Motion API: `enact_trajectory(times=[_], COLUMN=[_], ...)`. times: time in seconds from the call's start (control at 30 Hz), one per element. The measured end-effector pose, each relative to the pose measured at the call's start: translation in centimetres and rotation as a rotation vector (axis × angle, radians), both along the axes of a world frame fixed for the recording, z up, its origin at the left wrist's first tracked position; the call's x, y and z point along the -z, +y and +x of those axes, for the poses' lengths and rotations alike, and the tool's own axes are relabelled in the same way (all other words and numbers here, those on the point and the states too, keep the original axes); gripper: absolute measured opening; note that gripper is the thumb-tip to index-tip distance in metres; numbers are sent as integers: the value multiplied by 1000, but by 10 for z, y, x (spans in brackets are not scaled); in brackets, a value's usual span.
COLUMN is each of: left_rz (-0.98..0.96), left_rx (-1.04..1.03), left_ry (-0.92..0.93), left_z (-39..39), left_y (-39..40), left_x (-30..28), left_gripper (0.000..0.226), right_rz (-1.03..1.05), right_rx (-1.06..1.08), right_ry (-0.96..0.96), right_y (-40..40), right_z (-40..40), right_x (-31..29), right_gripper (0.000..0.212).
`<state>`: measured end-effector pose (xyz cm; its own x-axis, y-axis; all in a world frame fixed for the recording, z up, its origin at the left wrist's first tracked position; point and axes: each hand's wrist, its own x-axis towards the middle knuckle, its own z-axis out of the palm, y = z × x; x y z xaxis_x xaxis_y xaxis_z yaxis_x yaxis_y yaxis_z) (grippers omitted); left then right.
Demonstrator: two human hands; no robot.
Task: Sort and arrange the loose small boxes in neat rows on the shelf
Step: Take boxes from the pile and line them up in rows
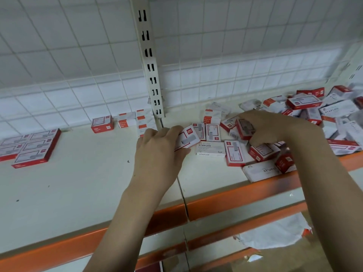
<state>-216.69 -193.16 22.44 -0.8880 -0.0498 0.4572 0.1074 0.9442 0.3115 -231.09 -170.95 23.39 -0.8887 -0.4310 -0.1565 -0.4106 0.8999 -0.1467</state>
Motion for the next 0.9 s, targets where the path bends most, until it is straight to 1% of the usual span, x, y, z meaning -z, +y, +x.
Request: enact_trajectory(times=[0.03,0.13,0.17,0.23,0.3,0.47,0.57,0.73,0.83,0.9], left_rz=[12,65,78,93,95,115,148,164,164,169], left_rx=[7,45,53,62,68,58,65,18,0,-13], left_ry=[-2,4,6,9,19,54,76,98,85,67], left_z=[-1,-5,-6,-7,-7,-6,2,21,31,37], left_y=[2,8,10,15,19,22,22,23,25,25], left_x=[0,2,2,2,2,5,6,14,20,22], left_gripper=[41,42,43,43,43,45,42,41,41,41], right_rz=[-17,-27,-30,-17,-51,-286,-455,-553,-612,-630], right_rx=[8,56,50,21,13,-7,-10,-77,-121,-141], right_ry=[-23,-127,-118,-42,30,203,261,261,196,160], right_y=[1,6,8,10,10,15,19,20,19,17], right_z=[2,10,11,14,19,42,65,91,96,97], right_x=[-1,-9,-10,-11,-10,-8,-1,17,21,24], right_gripper=[56,55,58,65,67,81,80,78,84,80])
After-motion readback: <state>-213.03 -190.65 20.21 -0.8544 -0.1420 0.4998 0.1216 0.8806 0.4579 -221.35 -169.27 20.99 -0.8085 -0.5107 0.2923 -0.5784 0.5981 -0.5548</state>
